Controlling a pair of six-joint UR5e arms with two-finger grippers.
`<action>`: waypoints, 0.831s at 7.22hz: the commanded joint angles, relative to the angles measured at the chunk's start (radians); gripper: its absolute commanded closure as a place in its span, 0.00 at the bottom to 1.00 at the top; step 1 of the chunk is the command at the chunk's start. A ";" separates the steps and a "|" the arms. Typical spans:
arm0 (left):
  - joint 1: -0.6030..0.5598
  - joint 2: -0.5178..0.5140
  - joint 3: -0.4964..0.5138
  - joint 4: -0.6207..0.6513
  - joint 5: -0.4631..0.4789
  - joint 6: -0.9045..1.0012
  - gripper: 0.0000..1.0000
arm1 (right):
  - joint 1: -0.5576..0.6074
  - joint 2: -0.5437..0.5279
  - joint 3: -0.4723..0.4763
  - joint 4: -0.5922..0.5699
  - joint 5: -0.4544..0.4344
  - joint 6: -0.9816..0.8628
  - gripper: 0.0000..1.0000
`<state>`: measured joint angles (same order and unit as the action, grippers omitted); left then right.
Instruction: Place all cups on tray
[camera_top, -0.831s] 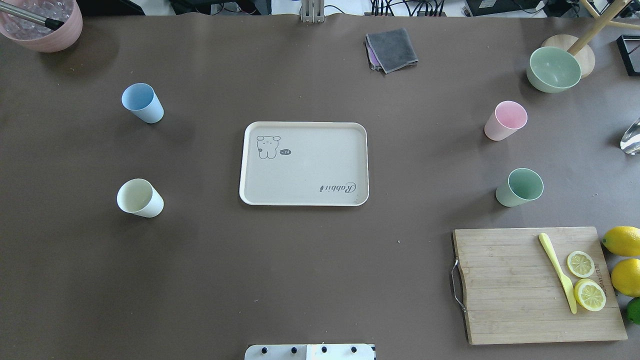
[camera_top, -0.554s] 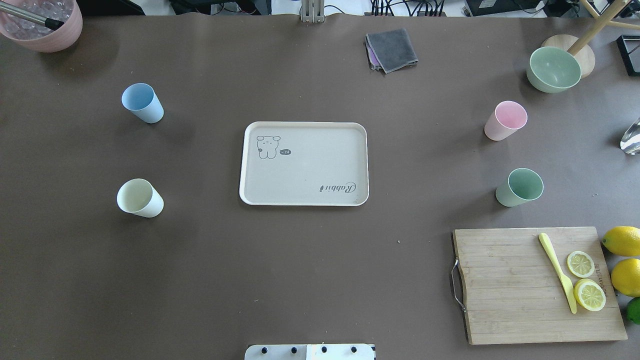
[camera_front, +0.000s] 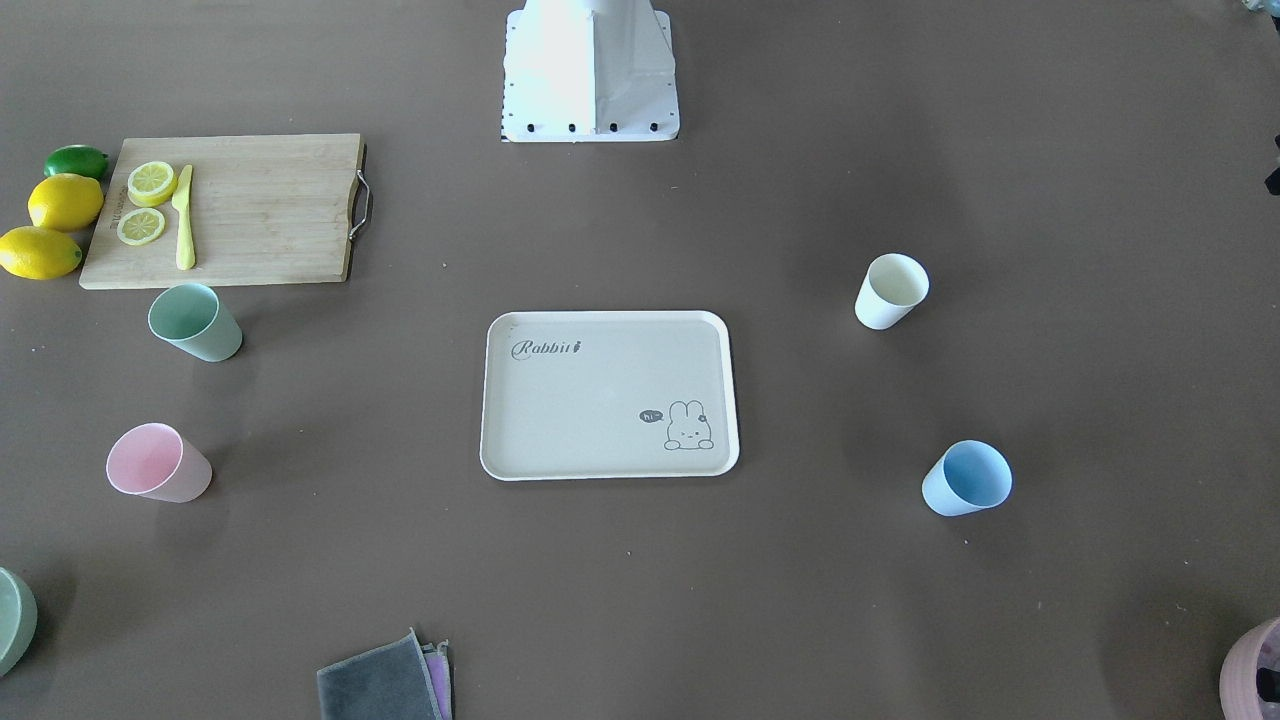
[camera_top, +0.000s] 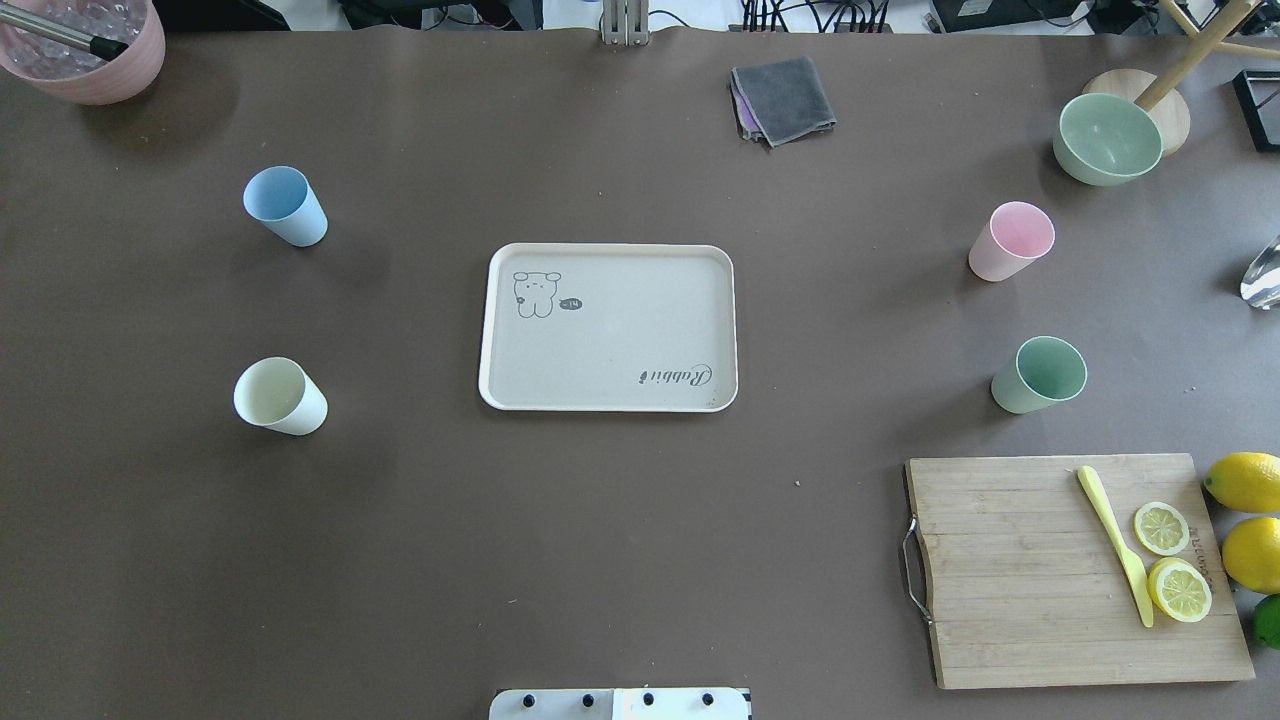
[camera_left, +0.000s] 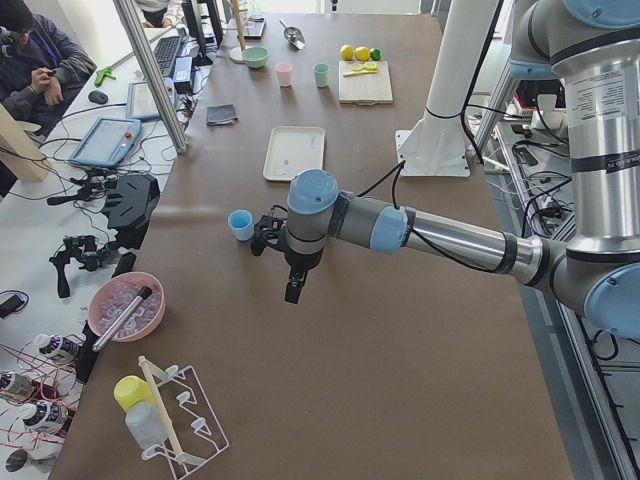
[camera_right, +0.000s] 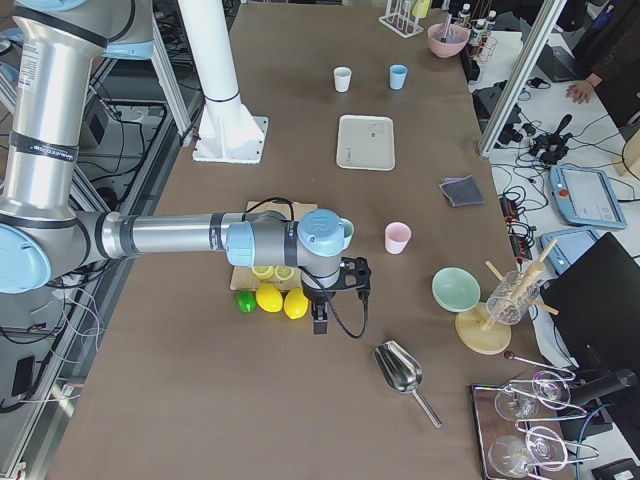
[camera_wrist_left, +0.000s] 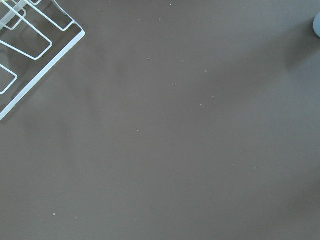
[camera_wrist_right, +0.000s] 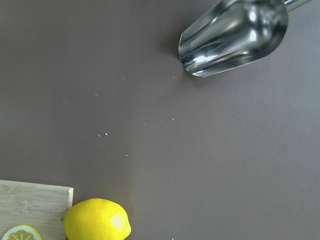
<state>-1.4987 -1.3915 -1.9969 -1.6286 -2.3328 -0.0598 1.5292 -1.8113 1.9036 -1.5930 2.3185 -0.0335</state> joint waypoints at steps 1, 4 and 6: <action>0.000 -0.011 -0.002 -0.072 0.000 -0.002 0.01 | 0.022 0.004 0.038 0.057 -0.004 0.010 0.00; 0.002 -0.020 0.044 -0.298 0.010 -0.009 0.01 | 0.081 0.004 0.017 0.219 -0.001 0.018 0.00; 0.000 -0.060 0.110 -0.375 0.001 -0.061 0.01 | 0.111 0.003 0.012 0.240 -0.005 0.006 0.00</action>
<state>-1.4982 -1.4356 -1.9120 -1.9545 -2.3303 -0.1001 1.6206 -1.8083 1.9196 -1.3694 2.3158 -0.0188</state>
